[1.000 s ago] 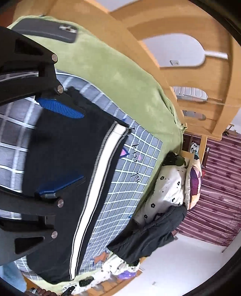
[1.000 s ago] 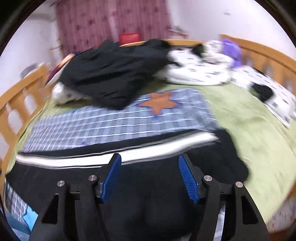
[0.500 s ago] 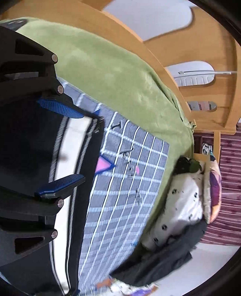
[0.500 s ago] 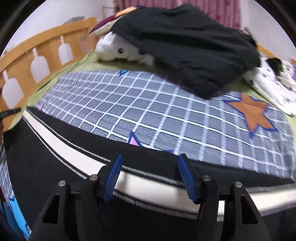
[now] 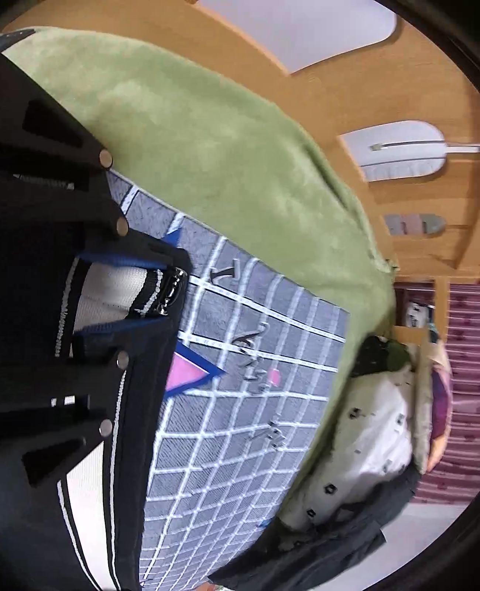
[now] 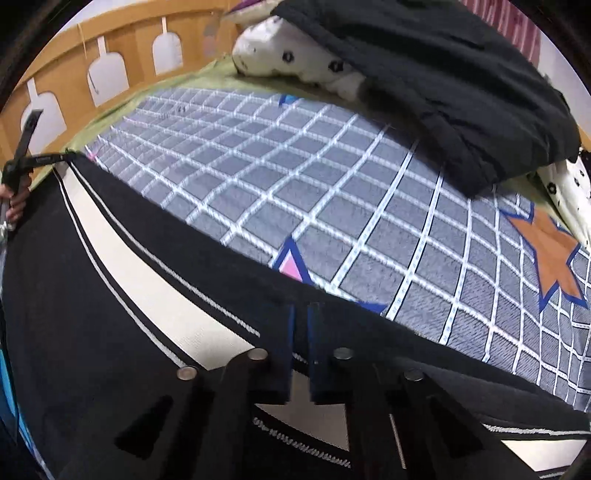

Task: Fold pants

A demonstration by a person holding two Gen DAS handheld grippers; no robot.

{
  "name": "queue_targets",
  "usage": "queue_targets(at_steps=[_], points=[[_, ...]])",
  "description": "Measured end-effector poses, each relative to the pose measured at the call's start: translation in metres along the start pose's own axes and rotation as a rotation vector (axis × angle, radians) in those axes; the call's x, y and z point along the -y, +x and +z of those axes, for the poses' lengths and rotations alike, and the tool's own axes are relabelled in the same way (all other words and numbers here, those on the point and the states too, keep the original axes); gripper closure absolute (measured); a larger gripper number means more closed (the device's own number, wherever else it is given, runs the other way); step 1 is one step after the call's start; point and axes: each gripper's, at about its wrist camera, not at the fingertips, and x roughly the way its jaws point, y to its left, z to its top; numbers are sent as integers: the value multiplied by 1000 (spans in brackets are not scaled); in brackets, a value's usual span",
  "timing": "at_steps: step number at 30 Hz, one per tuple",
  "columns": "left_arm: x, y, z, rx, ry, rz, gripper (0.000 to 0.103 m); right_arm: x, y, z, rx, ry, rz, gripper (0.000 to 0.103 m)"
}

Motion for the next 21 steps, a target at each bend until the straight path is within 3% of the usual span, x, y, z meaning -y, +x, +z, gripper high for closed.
queue_targets(at_steps=[2, 4, 6, 9, 11, 14, 16, 17, 19, 21], points=[[-1, -17, 3, 73, 16, -6, 81, 3, -16, 4, 53, 34, 25, 98], [-2, -24, 7, 95, 37, -5, 81, 2, -31, 9, 125, 30, 47, 99], [-4, -14, 9, 79, 33, 15, 81, 6, -21, 10, 109, 46, 59, 99], [-3, 20, 3, -17, 24, 42, 81, 10, 21, 6, 24, 83, 49, 99], [2, 25, 2, -13, 44, 68, 80, 10, 27, 4, 57, 111, 39, 97], [6, 10, 6, -10, 62, 109, 70, 17, 17, 6, 43, 177, 44, 88], [6, -4, 5, 1, 58, 127, 42, 22, -4, 2, 52, 177, 4, 76], [7, -15, 2, 27, 61, 96, 36, 25, -15, -2, 77, 171, -28, 73], [10, -28, -5, 65, 70, 50, 33, 34, -39, -14, 136, 179, -62, 64], [17, -25, -9, 47, 83, -8, 32, 52, -47, -24, 134, 229, -60, 64]])
